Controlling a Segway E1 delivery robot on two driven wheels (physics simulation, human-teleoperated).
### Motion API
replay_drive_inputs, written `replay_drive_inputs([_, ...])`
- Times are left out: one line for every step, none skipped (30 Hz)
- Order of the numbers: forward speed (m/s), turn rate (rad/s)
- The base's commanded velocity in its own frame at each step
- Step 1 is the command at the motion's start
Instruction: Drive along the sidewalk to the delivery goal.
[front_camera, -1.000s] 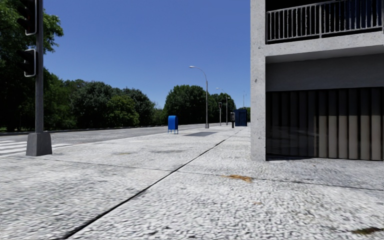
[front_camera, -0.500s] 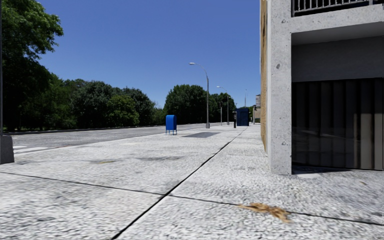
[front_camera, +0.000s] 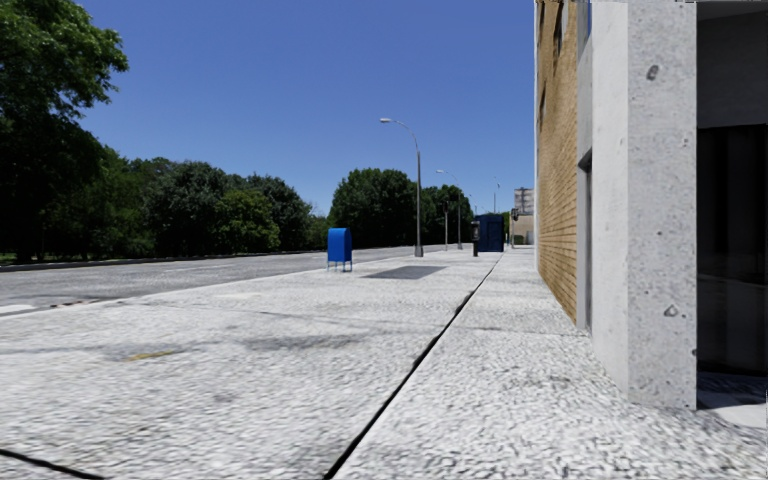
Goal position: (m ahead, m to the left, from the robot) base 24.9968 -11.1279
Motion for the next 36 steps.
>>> replay_drive_inputs([2.00, 0.00])
replay_drive_inputs([2.00, 0.00])
replay_drive_inputs([2.00, 0.00])
replay_drive_inputs([2.00, 0.00])
replay_drive_inputs([2.00, 0.00])
replay_drive_inputs([2.00, 0.00])
replay_drive_inputs([2.00, 0.00])
replay_drive_inputs([2.00, 0.00])
replay_drive_inputs([2.00, 0.00])
replay_drive_inputs([2.00, 0.00])
replay_drive_inputs([2.00, 0.00])
replay_drive_inputs([2.00, 0.00])
replay_drive_inputs([2.00, 0.00])
replay_drive_inputs([2.00, 0.00])
replay_drive_inputs([2.00, 0.00])
replay_drive_inputs([2.00, 0.00])
replay_drive_inputs([2.00, 0.00])
replay_drive_inputs([2.00, 0.00])
replay_drive_inputs([2.00, 0.00])
replay_drive_inputs([2.00, 0.00])
replay_drive_inputs([2.00, 0.00])
replay_drive_inputs([2.00, 0.00])
replay_drive_inputs([2.00, -0.36])
replay_drive_inputs([2.00, -0.36])
replay_drive_inputs([2.00, -0.83])
replay_drive_inputs([2.00, -1.02])
replay_drive_inputs([2.00, -1.09])
replay_drive_inputs([2.00, -1.10])
replay_drive_inputs([2.00, -1.10])
replay_drive_inputs([2.00, -1.11])
replay_drive_inputs([2.00, -1.11])
replay_drive_inputs([2.00, -1.09])
replay_drive_inputs([2.00, -0.17])
replay_drive_inputs([2.00, -0.06])
replay_drive_inputs([2.00, -0.06])
replay_drive_inputs([2.00, -0.02])
